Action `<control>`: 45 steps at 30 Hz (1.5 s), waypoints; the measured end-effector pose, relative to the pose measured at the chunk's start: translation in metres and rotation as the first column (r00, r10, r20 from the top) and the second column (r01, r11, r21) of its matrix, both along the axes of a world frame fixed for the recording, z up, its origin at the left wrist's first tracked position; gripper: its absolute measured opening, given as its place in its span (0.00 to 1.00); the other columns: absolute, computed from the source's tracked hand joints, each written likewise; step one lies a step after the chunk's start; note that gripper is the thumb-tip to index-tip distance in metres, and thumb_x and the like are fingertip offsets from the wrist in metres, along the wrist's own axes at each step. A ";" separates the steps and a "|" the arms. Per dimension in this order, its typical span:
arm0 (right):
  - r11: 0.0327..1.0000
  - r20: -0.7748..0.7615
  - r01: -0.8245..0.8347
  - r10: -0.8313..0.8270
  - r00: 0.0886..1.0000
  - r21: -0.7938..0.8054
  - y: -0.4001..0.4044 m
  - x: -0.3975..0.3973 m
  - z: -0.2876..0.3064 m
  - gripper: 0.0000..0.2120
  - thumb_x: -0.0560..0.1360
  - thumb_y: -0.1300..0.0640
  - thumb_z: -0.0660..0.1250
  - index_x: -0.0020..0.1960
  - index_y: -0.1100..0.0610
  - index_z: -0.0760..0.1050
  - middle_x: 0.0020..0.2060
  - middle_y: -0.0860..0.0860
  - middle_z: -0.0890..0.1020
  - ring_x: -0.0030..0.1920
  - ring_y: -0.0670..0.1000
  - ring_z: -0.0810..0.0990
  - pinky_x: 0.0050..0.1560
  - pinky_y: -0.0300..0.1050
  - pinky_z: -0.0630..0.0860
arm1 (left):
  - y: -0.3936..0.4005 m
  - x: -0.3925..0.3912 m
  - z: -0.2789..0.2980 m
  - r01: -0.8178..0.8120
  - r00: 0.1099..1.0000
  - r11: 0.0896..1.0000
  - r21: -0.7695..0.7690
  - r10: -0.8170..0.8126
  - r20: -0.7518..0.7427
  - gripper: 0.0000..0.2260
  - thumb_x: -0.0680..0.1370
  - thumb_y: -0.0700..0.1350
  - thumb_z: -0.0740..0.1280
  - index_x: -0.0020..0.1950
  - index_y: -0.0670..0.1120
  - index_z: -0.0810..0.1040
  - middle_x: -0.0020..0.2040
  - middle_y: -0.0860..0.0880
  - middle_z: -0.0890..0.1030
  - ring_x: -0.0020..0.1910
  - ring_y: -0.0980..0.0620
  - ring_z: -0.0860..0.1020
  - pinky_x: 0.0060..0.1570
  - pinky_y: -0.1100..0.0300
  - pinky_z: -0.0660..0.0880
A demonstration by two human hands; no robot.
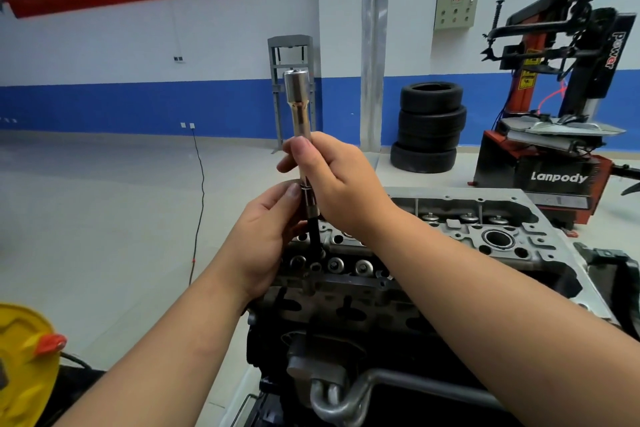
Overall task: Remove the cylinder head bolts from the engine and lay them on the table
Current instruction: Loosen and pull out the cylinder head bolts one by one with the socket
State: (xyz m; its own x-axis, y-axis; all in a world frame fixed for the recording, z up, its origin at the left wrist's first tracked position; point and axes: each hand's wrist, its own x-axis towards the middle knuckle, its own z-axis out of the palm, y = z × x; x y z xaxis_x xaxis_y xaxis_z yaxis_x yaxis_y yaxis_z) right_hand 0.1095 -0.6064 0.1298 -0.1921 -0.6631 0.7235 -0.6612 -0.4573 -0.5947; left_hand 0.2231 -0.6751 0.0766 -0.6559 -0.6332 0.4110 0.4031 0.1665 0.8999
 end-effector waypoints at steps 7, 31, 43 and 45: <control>0.991 -0.011 0.014 -0.016 1.000 -0.130 0.004 0.002 0.000 0.11 0.78 0.50 0.70 0.48 0.58 0.74 0.35 0.51 0.79 0.34 0.54 0.79 0.35 0.54 0.77 | 0.002 -0.001 -0.001 -0.095 0.995 0.994 -0.055 0.094 -0.025 0.19 0.75 0.52 0.70 0.60 0.42 0.80 0.48 0.46 0.85 0.47 0.49 0.84 0.53 0.53 0.81; 0.990 -0.080 0.038 -0.049 0.996 -0.136 0.006 0.004 0.000 0.10 0.79 0.51 0.69 0.49 0.58 0.75 0.36 0.47 0.79 0.35 0.52 0.77 0.38 0.51 0.76 | 0.002 0.002 0.000 -0.060 0.998 0.997 -0.056 0.059 -0.015 0.16 0.79 0.52 0.69 0.62 0.44 0.81 0.52 0.46 0.87 0.50 0.49 0.85 0.52 0.54 0.82; 0.994 -0.098 0.031 -0.041 0.994 -0.104 0.007 0.004 0.001 0.12 0.80 0.50 0.65 0.51 0.59 0.73 0.36 0.50 0.78 0.36 0.49 0.76 0.38 0.49 0.75 | 0.002 0.000 0.001 -0.052 0.999 0.998 -0.038 0.052 0.002 0.20 0.75 0.57 0.70 0.59 0.43 0.82 0.49 0.45 0.86 0.47 0.49 0.85 0.48 0.56 0.81; 0.992 -0.107 0.050 -0.062 0.992 -0.115 0.006 0.004 0.001 0.11 0.81 0.51 0.65 0.50 0.60 0.74 0.36 0.50 0.78 0.36 0.50 0.77 0.38 0.51 0.75 | 0.002 -0.001 -0.001 -0.075 0.997 0.996 -0.044 0.075 -0.005 0.21 0.74 0.56 0.70 0.59 0.42 0.81 0.48 0.45 0.86 0.46 0.50 0.84 0.48 0.56 0.81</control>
